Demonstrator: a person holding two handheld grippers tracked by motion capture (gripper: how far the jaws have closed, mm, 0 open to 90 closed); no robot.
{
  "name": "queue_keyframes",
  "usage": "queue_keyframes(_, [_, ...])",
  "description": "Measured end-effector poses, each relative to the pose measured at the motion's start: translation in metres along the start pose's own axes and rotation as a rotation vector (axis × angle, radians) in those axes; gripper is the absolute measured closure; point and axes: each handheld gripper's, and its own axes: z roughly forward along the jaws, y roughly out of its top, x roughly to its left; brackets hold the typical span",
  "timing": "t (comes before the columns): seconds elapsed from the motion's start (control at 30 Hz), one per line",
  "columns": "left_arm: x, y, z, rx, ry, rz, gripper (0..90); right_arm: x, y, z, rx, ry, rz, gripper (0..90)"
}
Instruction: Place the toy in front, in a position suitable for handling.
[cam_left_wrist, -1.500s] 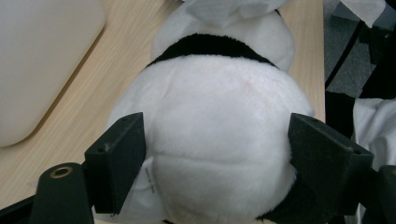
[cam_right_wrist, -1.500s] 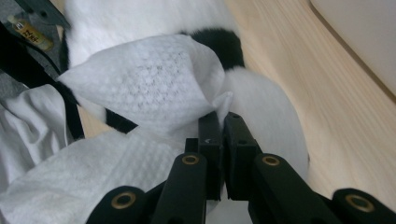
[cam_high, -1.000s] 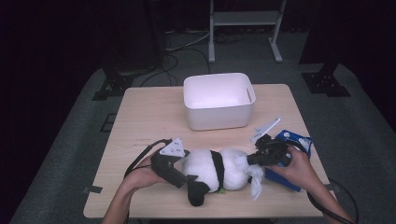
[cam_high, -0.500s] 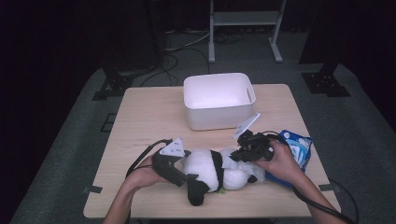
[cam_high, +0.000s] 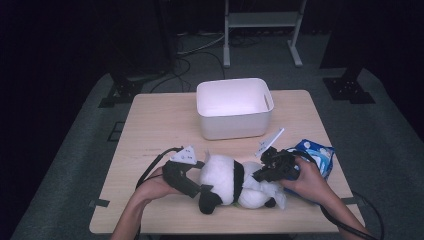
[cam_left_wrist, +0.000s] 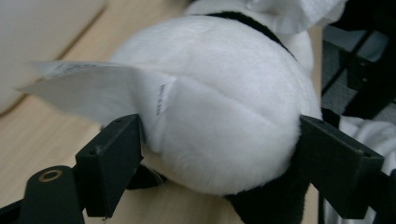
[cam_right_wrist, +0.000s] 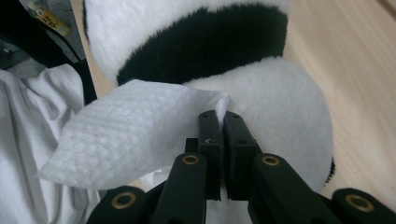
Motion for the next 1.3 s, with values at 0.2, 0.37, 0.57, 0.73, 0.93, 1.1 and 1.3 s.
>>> queue_keyframes(0.2, [0.0, -0.003, -0.001, 0.013, -0.014, -0.013, 16.2, 0.01, 0.021, 0.001, -0.026, -0.022, -0.054, 86.2])
queue_keyframes(0.37, [-0.002, -0.001, -0.001, 0.017, -0.015, -0.006, 16.1, 0.024, 0.05, 0.012, -0.05, 0.012, -0.118, 86.0])
queue_keyframes(0.57, [-0.001, -0.004, 0.0, 0.029, -0.01, -0.007, 16.1, 0.04, 0.081, 0.026, -0.058, 0.037, -0.184, 85.2])
queue_keyframes(0.73, [-0.001, -0.004, 0.0, 0.028, -0.007, -0.011, 16.1, 0.035, 0.082, 0.023, -0.051, 0.029, -0.178, 84.6])
queue_keyframes(0.93, [-0.002, -0.003, 0.0, 0.038, 0.001, 0.0, 16.0, 0.015, 0.057, 0.008, -0.033, -0.017, -0.107, 84.6])
queue_keyframes(1.1, [-0.002, -0.002, -0.001, 0.045, -0.001, 0.002, 16.0, -0.006, 0.033, 0.001, -0.031, -0.039, -0.021, 84.5])
queue_keyframes(1.3, [-0.003, 0.006, -0.016, -0.001, 0.019, 0.003, 15.9, -0.007, 0.02, 0.006, -0.064, 0.004, -0.025, 84.8])
